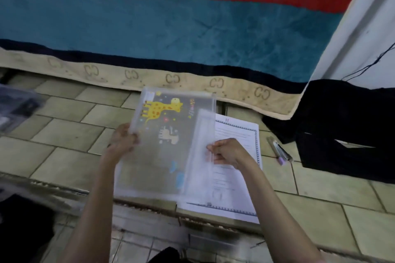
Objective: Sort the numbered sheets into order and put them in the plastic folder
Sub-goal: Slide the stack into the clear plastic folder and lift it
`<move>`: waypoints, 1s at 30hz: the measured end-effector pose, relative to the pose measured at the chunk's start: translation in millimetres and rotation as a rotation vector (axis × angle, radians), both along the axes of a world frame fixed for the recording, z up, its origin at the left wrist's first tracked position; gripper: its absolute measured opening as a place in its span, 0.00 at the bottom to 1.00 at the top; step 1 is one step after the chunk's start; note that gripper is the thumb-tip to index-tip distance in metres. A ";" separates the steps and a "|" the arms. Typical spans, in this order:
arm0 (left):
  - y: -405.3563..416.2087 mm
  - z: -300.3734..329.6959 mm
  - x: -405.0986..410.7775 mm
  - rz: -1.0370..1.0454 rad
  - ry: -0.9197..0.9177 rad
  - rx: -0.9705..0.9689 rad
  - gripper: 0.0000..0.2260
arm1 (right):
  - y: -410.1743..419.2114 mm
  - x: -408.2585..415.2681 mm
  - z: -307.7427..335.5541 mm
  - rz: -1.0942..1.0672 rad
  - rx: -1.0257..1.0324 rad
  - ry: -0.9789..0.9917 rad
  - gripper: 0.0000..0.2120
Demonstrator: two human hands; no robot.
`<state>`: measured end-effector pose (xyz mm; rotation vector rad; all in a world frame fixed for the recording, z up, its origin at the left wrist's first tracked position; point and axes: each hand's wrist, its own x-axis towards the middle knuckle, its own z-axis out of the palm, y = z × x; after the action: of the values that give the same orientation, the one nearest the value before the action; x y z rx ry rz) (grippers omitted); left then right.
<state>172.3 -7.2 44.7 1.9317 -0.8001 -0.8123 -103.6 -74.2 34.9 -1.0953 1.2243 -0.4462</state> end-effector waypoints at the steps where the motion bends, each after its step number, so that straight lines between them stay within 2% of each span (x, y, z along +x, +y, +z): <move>1: -0.9 -5.6 12.5 -0.009 -0.024 0.018 0.10 | 0.4 13.3 -3.2 -0.002 0.003 0.004 0.02; 4: -6.1 -23.0 37.6 -0.074 -0.196 0.126 0.12 | 0.8 35.6 -13.1 -0.048 0.040 0.013 0.03; 6: -8.9 -32.7 36.5 -0.069 -0.423 0.264 0.14 | 0.6 40.8 -18.1 -0.064 0.064 0.018 0.03; 7: -10.4 -36.0 30.0 -0.019 -0.542 0.273 0.16 | -0.3 41.8 -19.7 -0.073 0.070 0.018 0.03; 8: -12.1 -34.0 16.6 0.021 -0.609 0.196 0.17 | -1.2 42.3 -20.5 -0.083 0.072 0.024 0.04; 9: -16.6 -35.6 2.3 -0.001 -0.613 0.052 0.17 | -1.9 42.7 -20.6 -0.087 0.072 0.032 0.03; 11: -26.8 -33.2 -34.1 -0.224 -0.558 -0.182 0.16 | -2.8 43.5 -20.1 -0.098 0.099 -0.007 0.06; 13: -36.4 -37.5 -65.4 -0.426 -0.493 -0.207 0.16 | -4.0 43.4 -20.0 -0.127 0.200 -0.165 0.13; 15: -40.5 -48.9 -82.1 -0.508 -0.481 -0.078 0.19 | -4.7 42.1 -19.9 -0.163 0.299 -0.325 0.15; 18: -35.7 -69.9 -87.8 -0.532 -0.537 0.028 0.23 | -5.2 41.5 -20.2 -0.183 0.338 -0.393 0.11; 21: -31.2 -79.1 -88.4 -0.510 -0.593 -0.017 0.28 | -5.4 42.0 -27.4 -0.165 0.290 -0.357 0.10; 24: -28.9 -79.4 -87.9 -0.474 -0.529 -0.072 0.29 | -3.1 41.7 -32.9 -0.174 0.282 -0.413 0.10; 30: -24.5 -77.1 -85.6 -0.402 -0.417 -0.236 0.32 | -4.9 46.0 -35.3 -0.236 0.032 -0.220 0.10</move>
<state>86.7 -31.6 -32.4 1.7705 -1.5021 -0.5117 -57.6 -79.1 -0.5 -0.8522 1.1644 -0.7066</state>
